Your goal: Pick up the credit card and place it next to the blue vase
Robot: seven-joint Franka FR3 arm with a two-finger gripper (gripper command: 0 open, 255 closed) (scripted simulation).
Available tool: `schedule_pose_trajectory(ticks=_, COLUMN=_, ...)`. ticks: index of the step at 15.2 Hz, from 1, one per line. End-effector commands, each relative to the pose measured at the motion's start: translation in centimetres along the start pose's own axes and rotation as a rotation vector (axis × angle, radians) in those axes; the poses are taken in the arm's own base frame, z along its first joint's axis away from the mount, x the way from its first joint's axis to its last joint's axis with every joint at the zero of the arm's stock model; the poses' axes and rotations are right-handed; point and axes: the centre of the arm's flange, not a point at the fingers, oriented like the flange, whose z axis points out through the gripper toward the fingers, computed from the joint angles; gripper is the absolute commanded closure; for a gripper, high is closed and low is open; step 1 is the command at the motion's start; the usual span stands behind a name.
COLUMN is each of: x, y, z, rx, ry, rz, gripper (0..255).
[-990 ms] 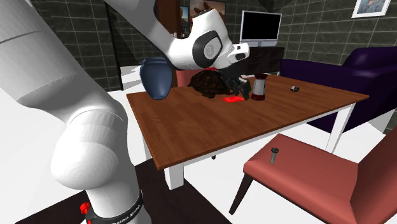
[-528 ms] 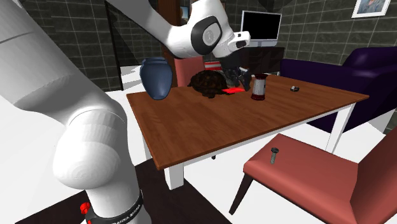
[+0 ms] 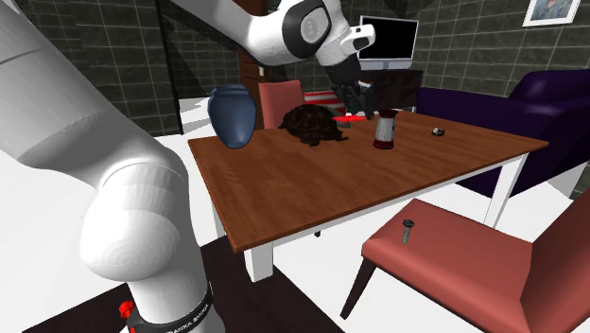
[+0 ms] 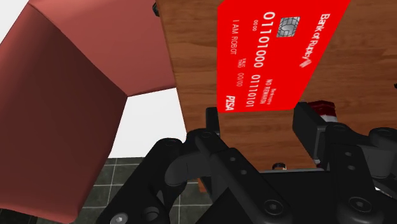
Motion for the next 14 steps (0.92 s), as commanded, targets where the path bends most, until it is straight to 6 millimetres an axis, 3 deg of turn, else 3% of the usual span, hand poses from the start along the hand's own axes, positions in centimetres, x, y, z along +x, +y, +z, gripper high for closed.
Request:
schedule_pose_trajectory(ticks=1, x=0.6, y=-0.1, z=-0.9, rx=0.0, ry=-0.001, rz=0.0, gripper=255)
schedule_pose_trajectory(ticks=14, x=4.4, y=-0.1, z=-6.6, rx=0.0, ry=-0.001, rz=0.0, gripper=255)
